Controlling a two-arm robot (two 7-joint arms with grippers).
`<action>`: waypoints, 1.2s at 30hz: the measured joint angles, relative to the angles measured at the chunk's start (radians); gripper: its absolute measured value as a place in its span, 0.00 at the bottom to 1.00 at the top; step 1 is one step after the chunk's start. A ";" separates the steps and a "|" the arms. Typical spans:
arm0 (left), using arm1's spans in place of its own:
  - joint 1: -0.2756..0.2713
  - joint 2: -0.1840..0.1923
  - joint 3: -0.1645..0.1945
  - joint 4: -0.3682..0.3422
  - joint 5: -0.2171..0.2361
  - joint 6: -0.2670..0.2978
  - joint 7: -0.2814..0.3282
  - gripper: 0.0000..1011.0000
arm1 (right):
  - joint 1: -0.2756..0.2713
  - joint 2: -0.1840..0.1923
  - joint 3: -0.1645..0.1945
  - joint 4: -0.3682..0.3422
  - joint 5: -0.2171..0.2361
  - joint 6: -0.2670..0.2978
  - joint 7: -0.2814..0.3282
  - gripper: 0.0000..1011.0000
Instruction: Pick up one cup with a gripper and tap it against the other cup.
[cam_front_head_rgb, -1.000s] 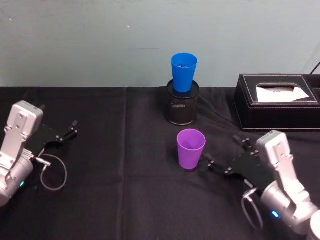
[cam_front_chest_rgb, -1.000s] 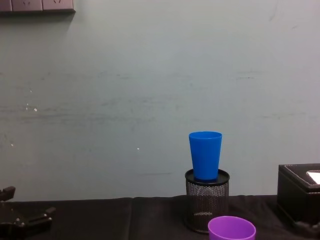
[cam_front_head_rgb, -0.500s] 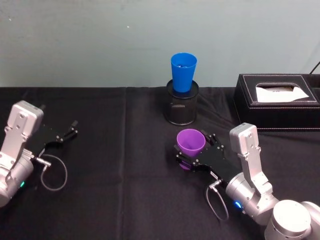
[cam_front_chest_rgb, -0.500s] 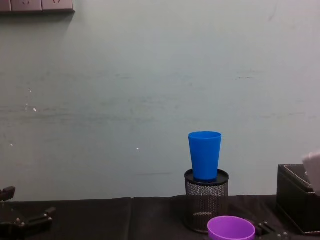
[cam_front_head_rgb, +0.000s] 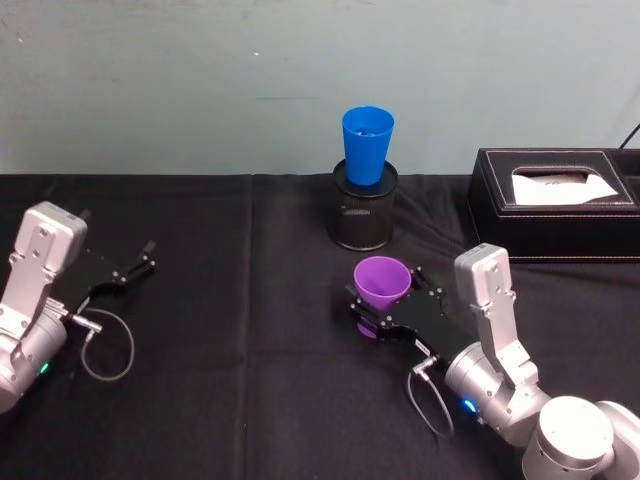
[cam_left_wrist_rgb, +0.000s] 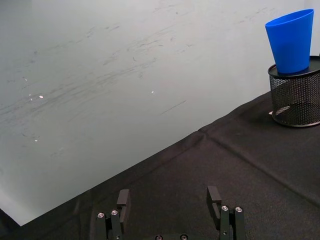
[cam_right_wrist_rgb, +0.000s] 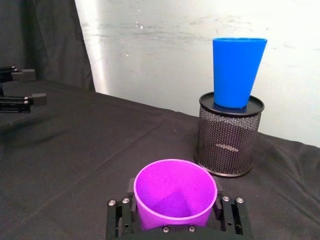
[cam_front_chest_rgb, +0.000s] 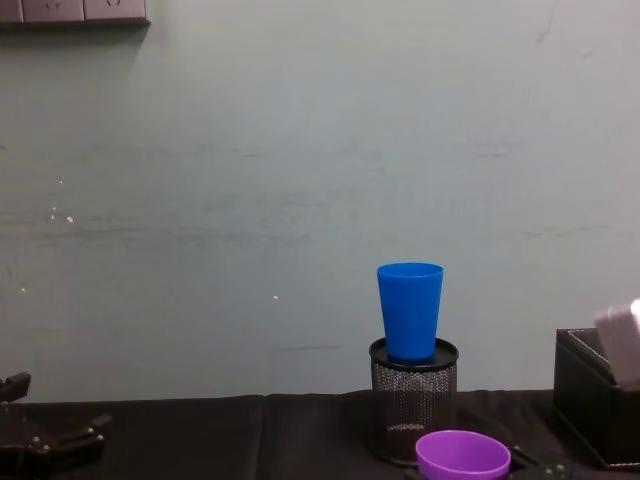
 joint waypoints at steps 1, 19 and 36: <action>0.000 0.000 0.000 0.000 0.000 0.000 0.000 0.99 | -0.001 -0.001 0.001 0.000 -0.001 0.003 0.001 0.85; 0.000 0.000 0.000 0.000 0.000 0.000 0.000 0.99 | -0.041 0.012 0.061 -0.140 -0.023 0.089 0.016 0.72; 0.000 0.000 0.000 0.000 0.000 0.000 0.000 0.99 | -0.111 0.040 0.142 -0.319 -0.012 0.159 0.025 0.72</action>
